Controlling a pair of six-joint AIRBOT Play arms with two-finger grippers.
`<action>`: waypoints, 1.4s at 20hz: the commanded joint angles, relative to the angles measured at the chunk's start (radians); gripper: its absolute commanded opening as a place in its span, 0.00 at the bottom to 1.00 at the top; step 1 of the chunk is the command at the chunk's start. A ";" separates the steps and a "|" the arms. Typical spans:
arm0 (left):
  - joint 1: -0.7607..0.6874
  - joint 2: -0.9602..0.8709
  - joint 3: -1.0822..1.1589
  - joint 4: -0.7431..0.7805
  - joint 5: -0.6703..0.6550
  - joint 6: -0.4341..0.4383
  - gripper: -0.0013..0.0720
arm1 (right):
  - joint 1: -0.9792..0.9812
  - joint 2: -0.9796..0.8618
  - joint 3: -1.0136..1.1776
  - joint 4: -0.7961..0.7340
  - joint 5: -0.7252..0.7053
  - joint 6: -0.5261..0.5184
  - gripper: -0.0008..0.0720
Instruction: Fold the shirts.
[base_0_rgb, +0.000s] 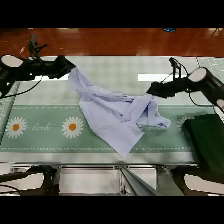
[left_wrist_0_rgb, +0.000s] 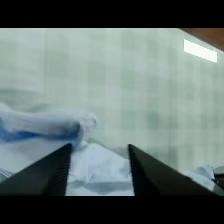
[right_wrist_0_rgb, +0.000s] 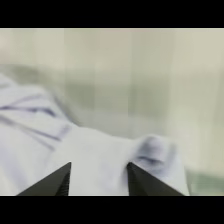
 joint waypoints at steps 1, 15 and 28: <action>0.018 -0.098 0.066 0.009 -0.174 -0.005 0.71 | -0.035 -0.164 0.278 -0.024 0.089 -0.005 0.58; 0.207 0.442 -0.797 -0.031 -0.391 0.023 0.71 | -0.614 0.437 -0.458 -0.040 0.093 -0.058 0.57; -0.290 0.335 -0.932 -0.409 0.214 -0.046 0.71 | -0.612 0.481 -0.562 0.121 0.118 -0.145 0.57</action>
